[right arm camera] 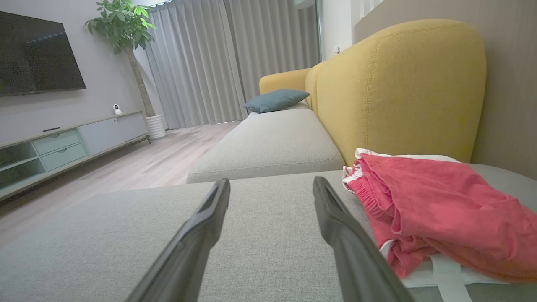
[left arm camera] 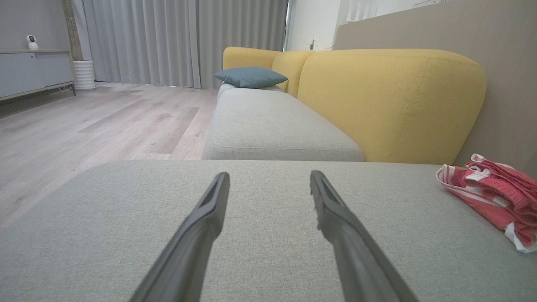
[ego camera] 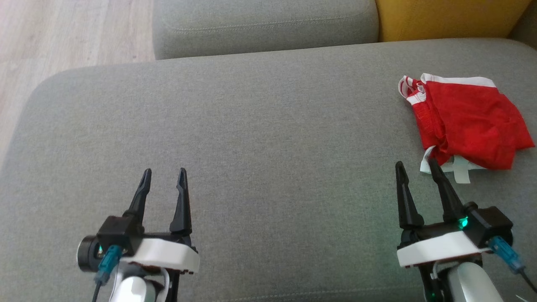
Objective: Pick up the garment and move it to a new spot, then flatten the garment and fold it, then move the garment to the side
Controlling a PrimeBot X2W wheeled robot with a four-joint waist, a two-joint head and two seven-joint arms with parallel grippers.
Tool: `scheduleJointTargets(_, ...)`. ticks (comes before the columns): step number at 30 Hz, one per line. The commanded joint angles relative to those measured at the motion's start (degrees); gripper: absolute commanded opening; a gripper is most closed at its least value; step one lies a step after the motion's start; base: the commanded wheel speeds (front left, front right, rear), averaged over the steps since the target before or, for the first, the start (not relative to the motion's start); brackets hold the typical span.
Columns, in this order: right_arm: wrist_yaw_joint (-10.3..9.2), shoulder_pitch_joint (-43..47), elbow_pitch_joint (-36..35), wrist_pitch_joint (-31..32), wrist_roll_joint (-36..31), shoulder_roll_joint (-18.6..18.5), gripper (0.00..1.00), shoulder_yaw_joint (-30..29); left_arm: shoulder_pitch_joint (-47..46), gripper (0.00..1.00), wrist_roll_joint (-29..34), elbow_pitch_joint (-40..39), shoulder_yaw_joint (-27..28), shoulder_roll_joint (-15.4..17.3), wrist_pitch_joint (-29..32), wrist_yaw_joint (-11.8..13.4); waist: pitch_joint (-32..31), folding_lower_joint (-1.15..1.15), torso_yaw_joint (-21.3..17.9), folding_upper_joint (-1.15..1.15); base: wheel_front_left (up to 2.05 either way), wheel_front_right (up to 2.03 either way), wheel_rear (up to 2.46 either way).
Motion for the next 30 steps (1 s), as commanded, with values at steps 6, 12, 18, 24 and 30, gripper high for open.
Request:
scheduleJointTargets(6,0.19,-1.20,-1.72,-0.62,0.30,-0.03,1.00,1.67,-1.23,1.00,-0.35,-2.45,2.33,0.28,-0.34,-0.40,0.23,0.00,-0.19,0.00,0.00,0.00,0.00)
scheduleJointTargets(12,0.19,-1.19,-1.66,-0.62,0.84,-0.03,1.00,2.12,-1.08,1.00,-0.95,-3.76,3.18,0.28,-0.34,-1.26,0.30,0.00,-0.19,0.00,0.00,0.00,0.00)
scheduleJointTargets(18,0.19,-0.97,-1.26,-0.62,1.07,-0.03,1.00,2.29,-0.70,1.00,-1.30,-5.11,3.77,0.28,-0.34,-2.20,0.22,0.00,0.02,0.00,0.00,0.00,0.00)
scheduleJointTargets(24,0.00,0.01,0.43,0.00,1.07,0.00,0.00,1.25,1.37,0.00,-2.88,-3.88,2.21,0.01,0.00,-2.02,0.17,0.00,0.12,0.00,0.00,0.00,0.00)
scheduleJointTargets(30,0.00,0.73,3.14,0.35,2.83,-0.03,0.00,1.50,2.43,0.00,-4.64,-1.21,2.14,-0.03,0.25,-2.12,0.16,0.00,0.16,0.00,0.00,0.00,0.00)
